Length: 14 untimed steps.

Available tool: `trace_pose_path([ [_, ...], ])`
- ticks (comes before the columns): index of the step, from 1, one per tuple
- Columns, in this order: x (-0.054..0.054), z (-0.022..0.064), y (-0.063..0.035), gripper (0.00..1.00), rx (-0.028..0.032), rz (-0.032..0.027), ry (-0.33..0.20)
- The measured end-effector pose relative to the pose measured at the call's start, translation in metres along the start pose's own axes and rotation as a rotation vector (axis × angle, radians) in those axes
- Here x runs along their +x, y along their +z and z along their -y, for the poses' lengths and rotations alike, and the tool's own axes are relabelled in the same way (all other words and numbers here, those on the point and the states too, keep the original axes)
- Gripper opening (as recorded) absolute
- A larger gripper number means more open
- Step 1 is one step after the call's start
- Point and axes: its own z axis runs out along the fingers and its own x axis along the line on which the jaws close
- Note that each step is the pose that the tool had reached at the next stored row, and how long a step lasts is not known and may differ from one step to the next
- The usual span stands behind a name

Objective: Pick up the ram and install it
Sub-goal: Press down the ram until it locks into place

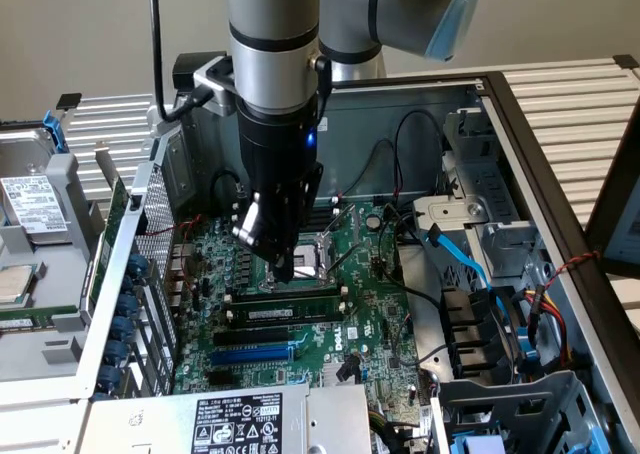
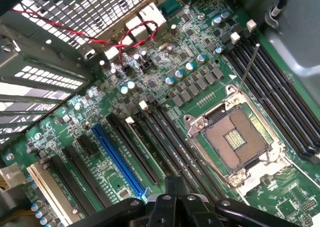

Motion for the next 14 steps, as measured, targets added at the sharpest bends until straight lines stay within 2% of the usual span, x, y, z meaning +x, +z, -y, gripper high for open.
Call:
trace_pose_path([
  [8,0.0,0.0,0.0001,0.1,0.0125,0.0138,0.08],
  [9,0.0,0.0001,0.0,0.1,0.0139,0.0143,0.105],
  [11,0.0,0.0,-0.0001,0.1,0.0146,0.0115,0.184],
  [12,0.0,0.0,0.0,0.1,0.0186,0.0111,0.22],
  [13,0.0,0.0,0.0,0.1,0.0253,0.0072,0.265],
  [14,0.0,0.0,0.0,0.1,0.0266,0.0073,0.273],
])
